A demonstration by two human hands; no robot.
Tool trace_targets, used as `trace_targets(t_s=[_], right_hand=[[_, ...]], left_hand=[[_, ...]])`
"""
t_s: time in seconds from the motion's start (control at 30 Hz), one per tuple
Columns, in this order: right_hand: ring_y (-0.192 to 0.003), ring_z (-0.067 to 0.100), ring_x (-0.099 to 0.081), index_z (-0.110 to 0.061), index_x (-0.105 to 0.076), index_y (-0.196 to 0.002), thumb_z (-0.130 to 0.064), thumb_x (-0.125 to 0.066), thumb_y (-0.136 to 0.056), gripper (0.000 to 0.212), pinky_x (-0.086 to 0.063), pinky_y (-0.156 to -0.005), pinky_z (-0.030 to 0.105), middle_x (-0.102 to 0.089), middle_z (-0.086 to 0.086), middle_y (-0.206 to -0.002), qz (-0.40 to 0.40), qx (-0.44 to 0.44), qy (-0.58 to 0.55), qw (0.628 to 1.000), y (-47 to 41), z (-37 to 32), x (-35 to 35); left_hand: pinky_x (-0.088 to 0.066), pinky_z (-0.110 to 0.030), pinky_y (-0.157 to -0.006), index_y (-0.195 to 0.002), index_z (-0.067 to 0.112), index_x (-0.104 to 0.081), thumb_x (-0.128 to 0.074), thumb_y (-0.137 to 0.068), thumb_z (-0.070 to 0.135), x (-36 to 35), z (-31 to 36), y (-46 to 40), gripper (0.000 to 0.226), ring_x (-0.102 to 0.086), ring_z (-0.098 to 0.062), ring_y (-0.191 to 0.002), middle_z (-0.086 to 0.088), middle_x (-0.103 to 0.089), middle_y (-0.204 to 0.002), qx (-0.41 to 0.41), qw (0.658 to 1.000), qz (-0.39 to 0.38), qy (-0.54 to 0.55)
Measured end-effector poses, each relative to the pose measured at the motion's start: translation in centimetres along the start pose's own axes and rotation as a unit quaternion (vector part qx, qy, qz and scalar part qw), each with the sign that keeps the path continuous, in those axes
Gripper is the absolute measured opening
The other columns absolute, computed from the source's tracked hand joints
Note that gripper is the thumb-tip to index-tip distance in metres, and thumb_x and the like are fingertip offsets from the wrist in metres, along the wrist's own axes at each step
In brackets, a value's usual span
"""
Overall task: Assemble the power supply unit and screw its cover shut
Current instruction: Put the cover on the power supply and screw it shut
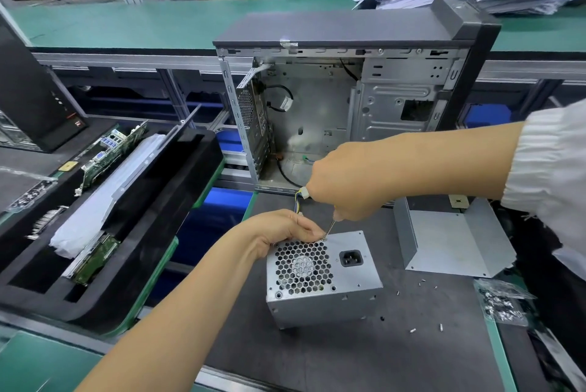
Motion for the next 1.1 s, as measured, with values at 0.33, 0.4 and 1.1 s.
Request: trace_targets(t_s=[0.33,0.4,1.1], right_hand=[[-0.061,0.019,-0.044,-0.014,-0.042,-0.074,-0.052,-0.038,-0.096,0.044,-0.034,-0.054,0.032,-0.043,0.000,-0.068,0.025,-0.146,-0.219,0.964,4.3,3.0,-5.3],[-0.065,0.018,-0.044,-0.016,-0.045,-0.083,-0.054,-0.045,-0.092,0.040,-0.031,-0.052,0.032,-0.045,-0.003,-0.071,0.058,-0.193,-0.283,0.938,5.4,2.8,-7.9],[-0.081,0.021,-0.054,-0.022,-0.057,-0.081,-0.037,-0.072,-0.078,0.021,-0.035,-0.057,0.027,-0.056,-0.004,-0.082,0.021,-0.355,-0.581,0.732,8.0,-8.6,-28.1]], left_hand=[[-0.051,-0.022,-0.073,-0.105,0.005,-0.074,-0.068,-0.090,0.019,0.3,0.0,0.2,0.021,-0.070,-0.008,-0.077,0.001,-0.075,-0.090,-0.054,0.998,0.000,-0.041],[-0.050,-0.024,-0.079,-0.100,0.012,-0.076,-0.072,-0.087,0.025,0.4,0.3,0.1,0.019,-0.070,-0.008,-0.082,0.002,-0.076,-0.091,-0.095,0.993,0.025,-0.068],[-0.044,-0.027,-0.087,-0.101,0.027,-0.073,-0.061,-0.080,0.055,0.2,-8.5,7.7,0.036,-0.064,-0.007,-0.099,0.007,-0.073,-0.104,-0.176,0.931,0.308,0.090]])
Point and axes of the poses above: each hand's wrist, its own y-axis away from the middle knuckle, its own x-axis out of the back of the hand, z = x × y, the point moved 7 cm from there along -y, towards the middle knuckle
